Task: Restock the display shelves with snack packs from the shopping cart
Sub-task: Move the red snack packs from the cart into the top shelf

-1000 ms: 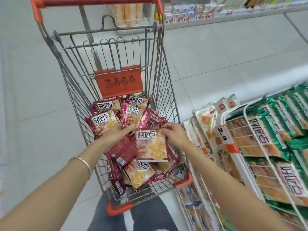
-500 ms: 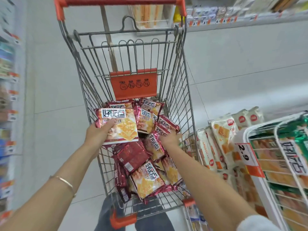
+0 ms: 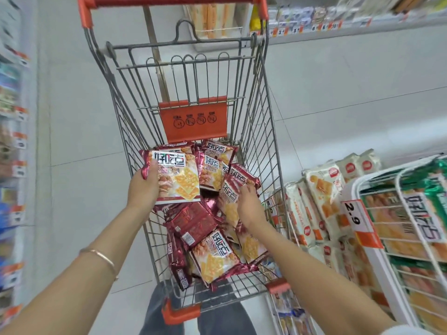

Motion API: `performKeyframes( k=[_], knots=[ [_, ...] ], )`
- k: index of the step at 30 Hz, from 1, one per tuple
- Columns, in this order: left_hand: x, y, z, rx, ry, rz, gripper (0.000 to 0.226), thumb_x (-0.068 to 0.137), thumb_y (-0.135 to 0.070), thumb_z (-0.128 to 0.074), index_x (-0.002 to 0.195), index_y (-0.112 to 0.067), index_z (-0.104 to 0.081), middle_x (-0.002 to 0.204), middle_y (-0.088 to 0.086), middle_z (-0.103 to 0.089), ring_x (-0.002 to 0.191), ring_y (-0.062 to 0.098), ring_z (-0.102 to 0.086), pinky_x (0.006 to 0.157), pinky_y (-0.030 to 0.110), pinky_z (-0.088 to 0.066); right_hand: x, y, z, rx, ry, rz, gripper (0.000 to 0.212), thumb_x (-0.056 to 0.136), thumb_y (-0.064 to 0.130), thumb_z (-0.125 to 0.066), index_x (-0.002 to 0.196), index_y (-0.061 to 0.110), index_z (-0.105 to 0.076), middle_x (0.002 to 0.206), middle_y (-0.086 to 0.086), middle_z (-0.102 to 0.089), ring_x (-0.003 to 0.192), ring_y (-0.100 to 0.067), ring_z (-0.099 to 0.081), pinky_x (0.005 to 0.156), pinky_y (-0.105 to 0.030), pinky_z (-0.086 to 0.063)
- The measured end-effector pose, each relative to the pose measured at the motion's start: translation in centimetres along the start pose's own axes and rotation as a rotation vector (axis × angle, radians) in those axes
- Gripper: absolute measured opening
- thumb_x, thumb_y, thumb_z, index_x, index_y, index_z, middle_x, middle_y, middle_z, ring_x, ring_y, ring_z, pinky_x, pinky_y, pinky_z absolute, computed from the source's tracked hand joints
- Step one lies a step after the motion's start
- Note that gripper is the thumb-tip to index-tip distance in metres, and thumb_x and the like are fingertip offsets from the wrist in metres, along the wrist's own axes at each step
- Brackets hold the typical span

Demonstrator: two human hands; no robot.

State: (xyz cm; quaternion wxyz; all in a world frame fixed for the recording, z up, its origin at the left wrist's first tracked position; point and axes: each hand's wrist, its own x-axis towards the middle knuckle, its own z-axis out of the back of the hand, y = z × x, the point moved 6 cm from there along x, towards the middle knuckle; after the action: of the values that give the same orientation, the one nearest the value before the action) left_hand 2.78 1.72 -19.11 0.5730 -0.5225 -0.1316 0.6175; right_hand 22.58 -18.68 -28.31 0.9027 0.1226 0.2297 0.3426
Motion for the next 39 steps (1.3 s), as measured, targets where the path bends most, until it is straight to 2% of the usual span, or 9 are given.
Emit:
performKeyframes(
  k=[8,11,14,19,22,25,30,33,39],
  knots=[
    [-0.8,-3.8,1.6,0.076,-0.014,-0.029,0.093,0.074,-0.093,-0.028,0.112,-0.015,-0.062,0.111,0.003,-0.069,0.106,0.029,-0.065,0.099,0.047,-0.05,0.4,6.2,18.7,0.562,-0.078,0.241,0.011,0.103,0.013,-0.05,0.096,0.011,-0.058,0.088,-0.015,-0.067,0.067,-0.021,-0.054,0.059,-0.03,-0.043],
    [-1.9,-6.5,0.7,0.019,0.244,0.046,0.11,0.058,-0.104,-0.026,0.116,-0.018,-0.064,0.12,0.004,-0.068,0.114,0.025,-0.061,0.107,0.05,-0.043,-0.2,8.9,21.2,0.79,0.114,0.244,0.009,0.099,0.016,-0.06,0.09,0.017,-0.062,0.09,-0.008,-0.07,0.082,-0.018,-0.064,0.074,-0.026,-0.05],
    [-4.7,-9.6,-0.4,0.001,0.573,0.133,0.136,0.037,-0.11,-0.026,0.128,-0.016,-0.065,0.126,0.014,-0.068,0.122,0.033,-0.06,0.109,0.055,-0.04,-0.7,10.2,21.7,0.889,-0.024,0.082,0.009,0.094,0.023,-0.069,0.088,0.016,-0.068,0.089,-0.002,-0.071,0.084,-0.017,-0.065,0.078,-0.029,-0.051],
    [-9.4,-14.8,-0.4,-0.017,0.821,0.066,0.074,0.068,-0.067,-0.066,0.108,-0.005,-0.065,0.084,0.013,-0.076,0.075,0.025,-0.072,0.072,0.036,-0.057,-4.1,11.7,23.8,1.112,-0.34,-0.205,0.045,0.093,0.035,-0.069,0.121,0.002,-0.058,0.098,0.001,-0.067,0.083,-0.008,-0.061,0.072,-0.018,-0.046],
    [-10.5,-18.3,0.3,0.002,0.829,-0.077,0.06,0.075,-0.058,-0.066,0.11,-0.009,-0.065,0.082,0.008,-0.076,0.074,0.022,-0.069,0.073,0.035,-0.056,-6.0,12.9,25.7,1.121,-0.145,-0.301,0.069,0.089,0.054,-0.066,0.138,0.011,-0.043,0.126,-0.004,-0.057,0.105,-0.02,-0.062,0.089,-0.034,-0.05],
    [-12.5,-23.3,-0.4,-0.047,0.89,-0.222,0.055,0.078,-0.059,-0.07,0.109,-0.014,-0.066,0.09,0.009,-0.076,0.077,0.023,-0.067,0.077,0.036,-0.055,-9.1,14.4,29.3,1.283,0.043,-0.102,0.032,0.089,0.032,-0.074,0.11,0.012,-0.062,0.1,-0.008,-0.072,0.076,-0.016,-0.072,0.073,-0.03,-0.061],
    [-22.0,-34.6,-3.8,-0.198,0.95,-0.616,0.055,0.076,-0.045,-0.078,0.11,-0.018,-0.045,0.075,0.007,-0.067,0.048,0.007,-0.065,0.038,0.017,-0.046,-17.6,11.2,41.3,1.251,-0.387,0.055,0.055,0.074,0.018,-0.08,0.124,0.005,-0.061,0.107,-0.012,-0.075,0.09,-0.026,-0.072,0.085,-0.039,-0.059],
    [-30.3,-41.1,-6.7,-0.174,0.955,-0.965,0.041,0.09,-0.039,-0.069,0.116,-0.019,-0.044,0.079,-0.001,-0.068,0.054,0.001,-0.066,0.048,0.018,-0.05,-24.7,7.6,49.0,1.167,-0.669,0.087,0.047,0.083,0.003,-0.075,0.127,0.0,-0.059,0.11,-0.014,-0.073,0.09,-0.024,-0.072,0.081,-0.036,-0.06],
    [-48.1,-48.9,-13.5,0.049,1.302,-1.293,0.091,0.055,-0.038,-0.096,0.129,-0.026,-0.044,0.112,-0.006,-0.069,0.096,0.005,-0.07,0.084,0.022,-0.055,-38.2,-0.9,61.3,0.783,-1.238,-0.041,0.1,0.054,0.046,-0.095,0.136,0.025,-0.042,0.128,0.001,-0.065,0.112,-0.019,-0.067,0.097,-0.046,-0.055]
  ],
)
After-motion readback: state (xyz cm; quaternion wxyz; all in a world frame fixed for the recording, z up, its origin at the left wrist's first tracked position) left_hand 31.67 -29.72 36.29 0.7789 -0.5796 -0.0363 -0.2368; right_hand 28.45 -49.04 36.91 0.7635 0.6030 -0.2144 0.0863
